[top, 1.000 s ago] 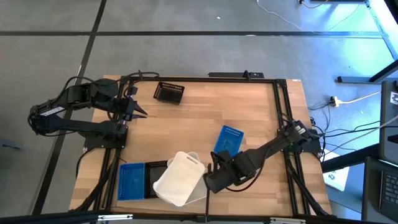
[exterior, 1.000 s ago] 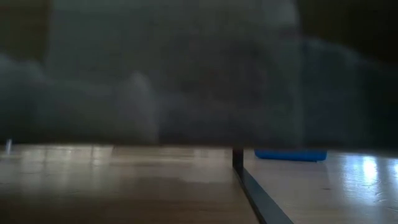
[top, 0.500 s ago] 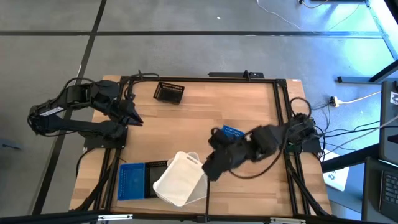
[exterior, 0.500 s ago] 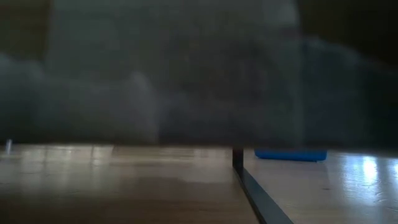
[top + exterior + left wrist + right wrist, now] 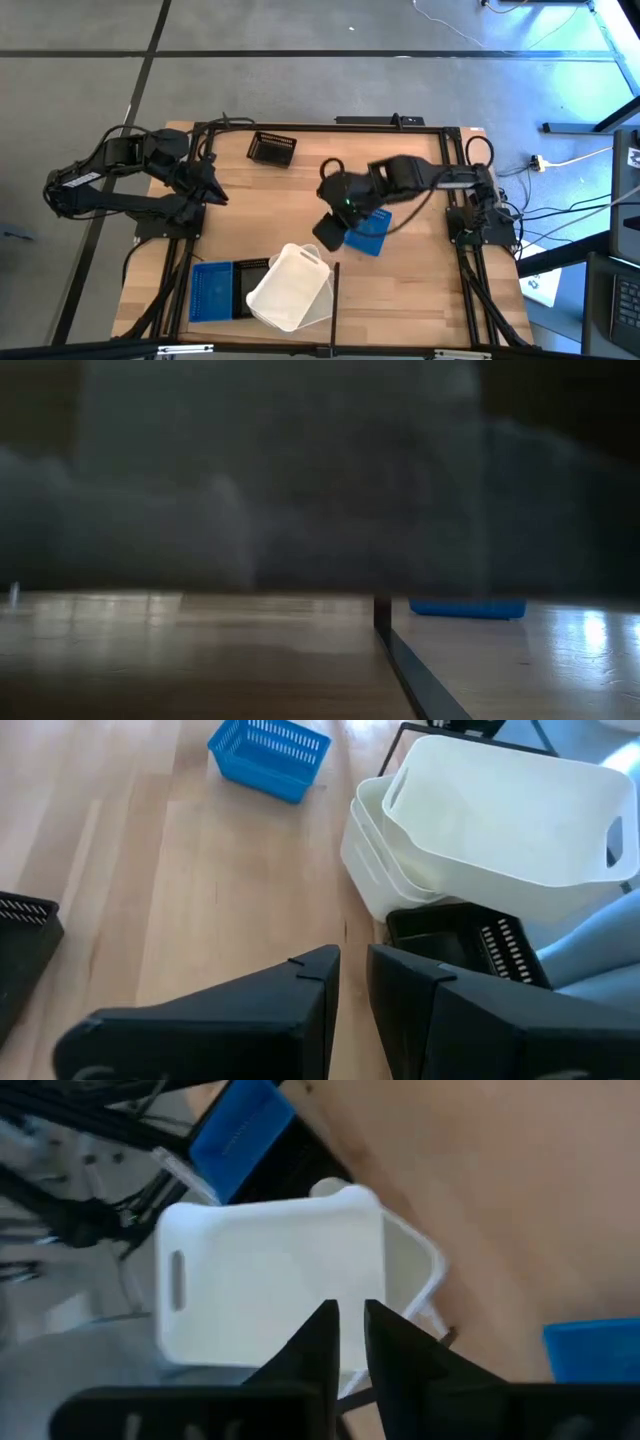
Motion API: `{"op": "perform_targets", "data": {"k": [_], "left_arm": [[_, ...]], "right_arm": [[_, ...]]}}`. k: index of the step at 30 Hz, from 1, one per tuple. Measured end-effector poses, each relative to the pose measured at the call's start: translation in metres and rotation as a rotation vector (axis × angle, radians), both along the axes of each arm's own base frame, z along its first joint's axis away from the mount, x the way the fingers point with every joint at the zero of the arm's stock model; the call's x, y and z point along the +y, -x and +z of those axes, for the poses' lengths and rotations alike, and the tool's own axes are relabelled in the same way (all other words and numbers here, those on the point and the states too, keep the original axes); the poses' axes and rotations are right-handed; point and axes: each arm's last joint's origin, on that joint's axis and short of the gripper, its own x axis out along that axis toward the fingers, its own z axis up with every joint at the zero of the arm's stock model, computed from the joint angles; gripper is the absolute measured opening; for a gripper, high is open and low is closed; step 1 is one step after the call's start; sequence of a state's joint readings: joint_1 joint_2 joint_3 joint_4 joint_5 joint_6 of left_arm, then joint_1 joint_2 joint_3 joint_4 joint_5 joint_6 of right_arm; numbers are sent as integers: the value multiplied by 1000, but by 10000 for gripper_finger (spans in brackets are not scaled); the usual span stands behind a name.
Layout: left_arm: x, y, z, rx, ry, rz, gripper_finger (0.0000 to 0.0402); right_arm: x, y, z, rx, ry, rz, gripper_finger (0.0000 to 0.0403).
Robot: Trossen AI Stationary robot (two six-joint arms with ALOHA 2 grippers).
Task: Stack baskets on shelf by color
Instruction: Stack the white bin on top of the white bins on the shelf
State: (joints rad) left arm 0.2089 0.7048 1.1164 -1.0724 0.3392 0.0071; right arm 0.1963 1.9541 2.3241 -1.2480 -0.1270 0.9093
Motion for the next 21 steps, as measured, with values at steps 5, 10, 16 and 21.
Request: {"op": "perform_targets", "data": {"k": [5, 10, 16, 21], "left_arm": [[-1, 1, -1, 6, 16, -23, 47], [-1, 1, -1, 4, 0, -34, 47], [-1, 1, -1, 2, -6, -35, 47], [-1, 1, -1, 3, -3, -31, 47]], "right_arm": [[-24, -10, -7, 28, -53, 11, 57], [-33, -23, -22, 29, -20, 145, 62], [-33, -36, -42, 61, -12, 225, 62], [-30, -52, -67, 126, -69, 259, 62]]}}
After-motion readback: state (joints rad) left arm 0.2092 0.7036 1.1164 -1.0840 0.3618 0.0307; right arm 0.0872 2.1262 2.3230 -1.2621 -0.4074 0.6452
